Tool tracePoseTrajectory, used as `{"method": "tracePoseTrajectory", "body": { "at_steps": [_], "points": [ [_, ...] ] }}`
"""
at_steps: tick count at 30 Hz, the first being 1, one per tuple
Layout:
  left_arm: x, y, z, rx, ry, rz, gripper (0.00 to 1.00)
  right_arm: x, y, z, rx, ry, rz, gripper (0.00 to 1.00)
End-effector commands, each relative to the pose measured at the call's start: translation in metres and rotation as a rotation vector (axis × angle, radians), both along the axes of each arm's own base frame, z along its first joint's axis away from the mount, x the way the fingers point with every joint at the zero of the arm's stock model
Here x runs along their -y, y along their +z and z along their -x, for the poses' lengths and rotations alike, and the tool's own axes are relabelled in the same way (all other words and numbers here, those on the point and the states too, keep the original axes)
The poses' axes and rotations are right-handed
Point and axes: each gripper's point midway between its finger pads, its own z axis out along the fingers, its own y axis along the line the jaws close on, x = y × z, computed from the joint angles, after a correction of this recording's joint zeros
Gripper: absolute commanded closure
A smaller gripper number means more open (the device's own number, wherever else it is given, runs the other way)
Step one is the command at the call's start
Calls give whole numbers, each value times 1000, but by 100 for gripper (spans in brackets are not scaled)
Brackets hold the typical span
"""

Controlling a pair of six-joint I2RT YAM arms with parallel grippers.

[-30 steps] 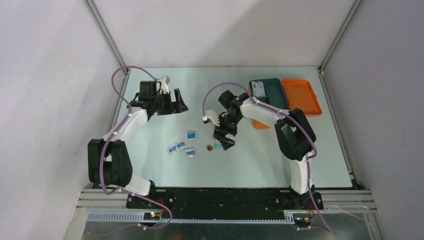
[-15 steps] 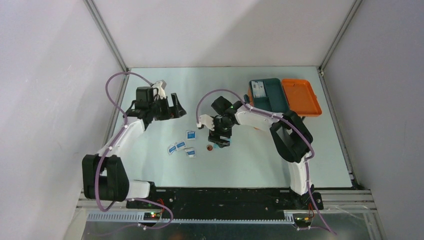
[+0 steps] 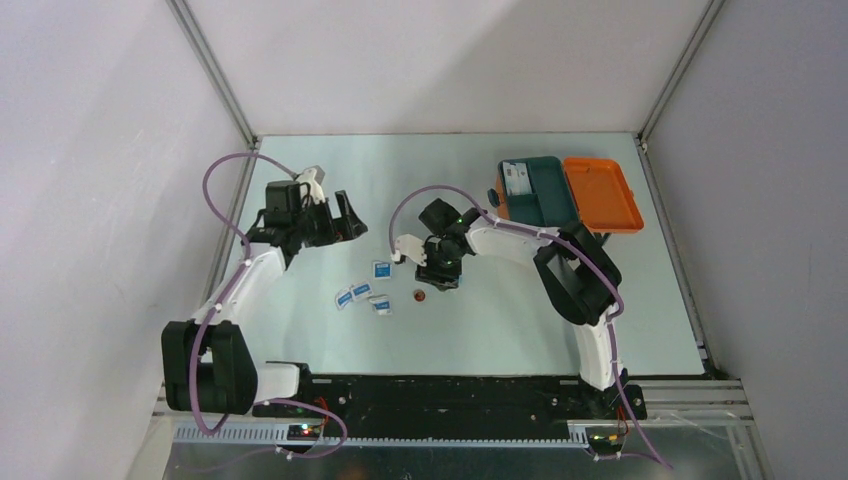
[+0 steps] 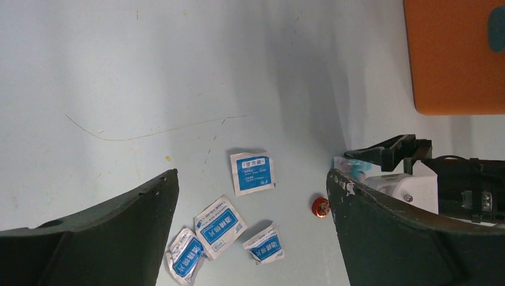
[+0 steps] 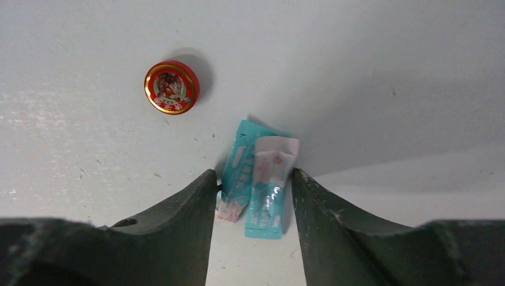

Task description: Organize the medicine kit

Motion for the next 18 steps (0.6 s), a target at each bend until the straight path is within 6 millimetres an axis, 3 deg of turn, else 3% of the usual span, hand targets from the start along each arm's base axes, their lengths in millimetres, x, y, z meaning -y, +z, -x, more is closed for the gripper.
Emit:
{"method": "tracePoseTrajectory", "body": {
  "at_steps": [1, 5, 8, 11, 16, 18],
  "points": [
    [-5, 16, -9, 59, 33, 22, 2, 9, -11, 12, -26, -4, 43, 50],
    [-6, 15, -15, 45, 46, 40, 3, 5, 24, -5, -7, -66, -22, 61],
    [-5, 15, -21, 37, 41, 47, 3, -6, 72, -16, 6, -95, -122, 64],
    [-3, 16, -28, 31, 37, 55, 4, -8, 105, -21, -17, -145, -178, 70],
    [1, 21, -40, 30, 30, 69, 5, -3, 133, -21, -29, -204, -229, 84],
    [3, 21, -44, 29, 24, 71, 5, 2, 137, -20, -22, -211, -237, 82]
  ]
}}
